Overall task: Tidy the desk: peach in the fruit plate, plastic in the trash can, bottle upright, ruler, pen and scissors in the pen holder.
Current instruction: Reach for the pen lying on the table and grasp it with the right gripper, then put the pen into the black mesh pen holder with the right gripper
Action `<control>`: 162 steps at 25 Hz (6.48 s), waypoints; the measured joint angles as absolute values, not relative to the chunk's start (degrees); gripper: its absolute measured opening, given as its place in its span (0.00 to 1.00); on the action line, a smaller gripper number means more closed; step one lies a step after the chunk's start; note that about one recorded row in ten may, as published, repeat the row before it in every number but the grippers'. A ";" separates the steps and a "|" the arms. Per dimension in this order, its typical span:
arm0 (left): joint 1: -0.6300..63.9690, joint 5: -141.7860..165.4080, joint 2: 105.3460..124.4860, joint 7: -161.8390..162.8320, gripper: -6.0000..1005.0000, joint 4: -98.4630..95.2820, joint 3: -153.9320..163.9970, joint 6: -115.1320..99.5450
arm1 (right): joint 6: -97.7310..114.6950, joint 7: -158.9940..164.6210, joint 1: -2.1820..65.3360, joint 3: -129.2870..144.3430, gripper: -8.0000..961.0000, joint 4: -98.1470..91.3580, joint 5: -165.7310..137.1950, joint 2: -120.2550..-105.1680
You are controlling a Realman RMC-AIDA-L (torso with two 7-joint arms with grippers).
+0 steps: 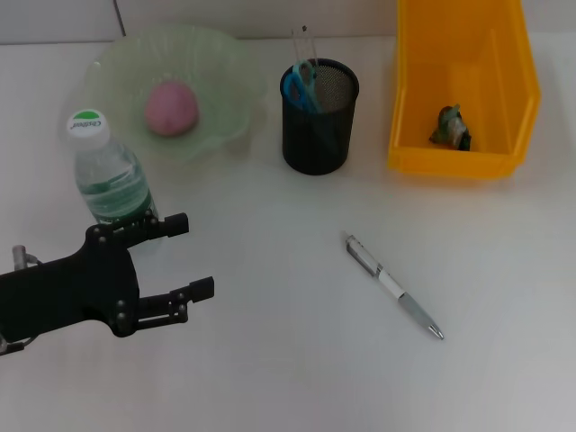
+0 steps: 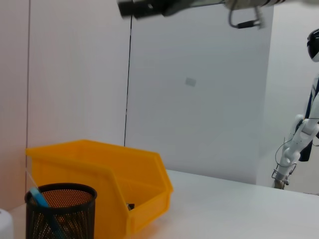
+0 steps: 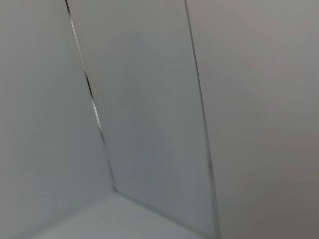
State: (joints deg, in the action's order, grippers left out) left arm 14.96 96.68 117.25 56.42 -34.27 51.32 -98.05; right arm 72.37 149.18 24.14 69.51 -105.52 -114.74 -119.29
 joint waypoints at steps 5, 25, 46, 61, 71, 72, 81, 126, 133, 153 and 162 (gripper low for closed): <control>15.22 96.77 117.24 56.60 0.83 -34.31 51.35 -98.07 | 102.15 169.27 36.40 69.14 0.86 -113.47 -139.63 -119.35; 15.38 97.56 116.86 57.04 0.83 -34.47 50.89 -97.60 | 95.60 169.63 43.75 87.36 0.85 -74.57 -149.27 -119.84; 15.06 97.50 116.81 57.13 0.83 -34.65 50.87 -97.64 | 88.97 169.69 48.19 99.24 0.85 -63.86 -146.80 -119.97; 14.67 97.56 116.89 56.82 0.83 -34.55 50.80 -98.08 | 87.65 169.72 48.10 100.05 0.70 -61.55 -146.11 -119.97; 14.82 97.60 116.87 56.70 0.83 -34.67 51.36 -99.07 | 87.13 169.72 48.21 100.19 0.43 -61.06 -146.04 -119.97; 14.84 97.71 116.91 56.70 0.83 -34.66 51.38 -99.13 | 87.11 169.72 48.23 100.18 0.41 -60.97 -146.04 -119.97; 15.21 98.18 117.09 56.59 0.83 -34.66 52.44 -100.20 | 87.10 169.72 48.35 99.76 0.35 -60.03 -146.02 -119.97; 15.57 98.75 117.04 56.63 0.83 -34.81 53.09 -100.06 | 87.62 169.47 48.38 100.63 0.14 -62.04 -146.43 -119.97; 15.30 98.51 116.84 56.53 0.83 -34.80 52.91 -100.29 | 88.58 169.43 41.77 90.02 0.14 -83.18 -150.84 -119.66; 15.03 98.54 117.25 56.51 0.83 -34.67 52.91 -100.19 | 1.63 111.05 20.54 113.16 0.14 -74.62 -103.46 -119.31; 15.03 98.66 117.33 56.51 0.83 -34.75 52.91 -100.18 | -1.52 125.66 19.98 114.22 0.14 -71.62 -112.52 -119.20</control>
State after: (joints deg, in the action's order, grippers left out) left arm 15.03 98.66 117.33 56.51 -34.75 52.91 -100.18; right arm -1.52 125.66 19.98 114.22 -71.62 -112.52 -119.20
